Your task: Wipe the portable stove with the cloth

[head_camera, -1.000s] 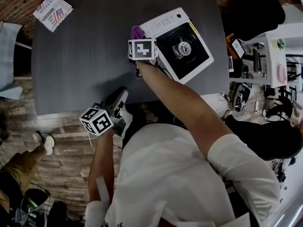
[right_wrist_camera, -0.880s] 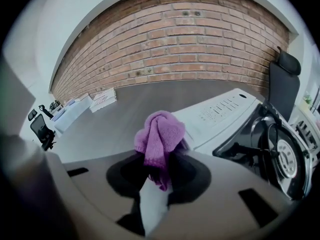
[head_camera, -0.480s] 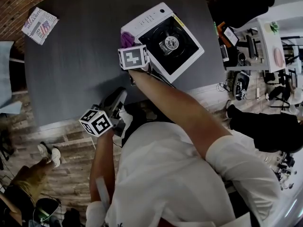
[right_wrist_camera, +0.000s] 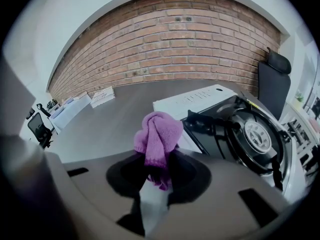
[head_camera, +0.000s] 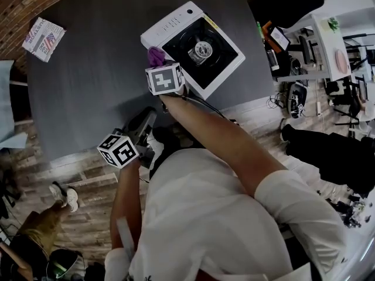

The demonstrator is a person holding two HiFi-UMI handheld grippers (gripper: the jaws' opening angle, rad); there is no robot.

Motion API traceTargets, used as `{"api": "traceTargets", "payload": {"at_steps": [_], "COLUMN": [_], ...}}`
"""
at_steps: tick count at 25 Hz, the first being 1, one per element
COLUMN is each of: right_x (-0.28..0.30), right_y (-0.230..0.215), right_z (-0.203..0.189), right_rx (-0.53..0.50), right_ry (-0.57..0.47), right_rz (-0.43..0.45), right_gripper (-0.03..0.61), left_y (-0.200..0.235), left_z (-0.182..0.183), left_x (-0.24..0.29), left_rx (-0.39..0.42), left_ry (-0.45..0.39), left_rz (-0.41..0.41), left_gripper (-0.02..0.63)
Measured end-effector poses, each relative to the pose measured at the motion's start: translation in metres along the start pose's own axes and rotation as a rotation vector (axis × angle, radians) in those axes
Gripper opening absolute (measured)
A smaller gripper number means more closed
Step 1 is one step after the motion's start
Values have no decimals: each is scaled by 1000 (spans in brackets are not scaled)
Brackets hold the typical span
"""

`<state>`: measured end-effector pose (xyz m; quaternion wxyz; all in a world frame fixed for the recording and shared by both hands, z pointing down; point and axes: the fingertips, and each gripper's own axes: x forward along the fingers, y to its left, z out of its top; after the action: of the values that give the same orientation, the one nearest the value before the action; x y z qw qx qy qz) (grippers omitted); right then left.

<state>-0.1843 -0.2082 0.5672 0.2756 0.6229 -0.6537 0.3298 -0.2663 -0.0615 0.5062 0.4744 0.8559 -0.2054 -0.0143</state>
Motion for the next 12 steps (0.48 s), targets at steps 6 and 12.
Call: {"api": "traceTargets", "payload": {"at_steps": [6,12], "right_x": [-11,-23], "right_y": [-7,-14], "right_z": [-18,-33], "right_rx": [1,-14], "right_ry": [13,34], "right_rz": [-4,-10], "right_gripper": [101,101], "left_y": [-6,-12], "left_z": [-1,-9], "left_x": [6,10], "left_rx": [9,10], "left_ry": [5,25], "left_rz": [-15,-28], "left_gripper": [66,66]}}
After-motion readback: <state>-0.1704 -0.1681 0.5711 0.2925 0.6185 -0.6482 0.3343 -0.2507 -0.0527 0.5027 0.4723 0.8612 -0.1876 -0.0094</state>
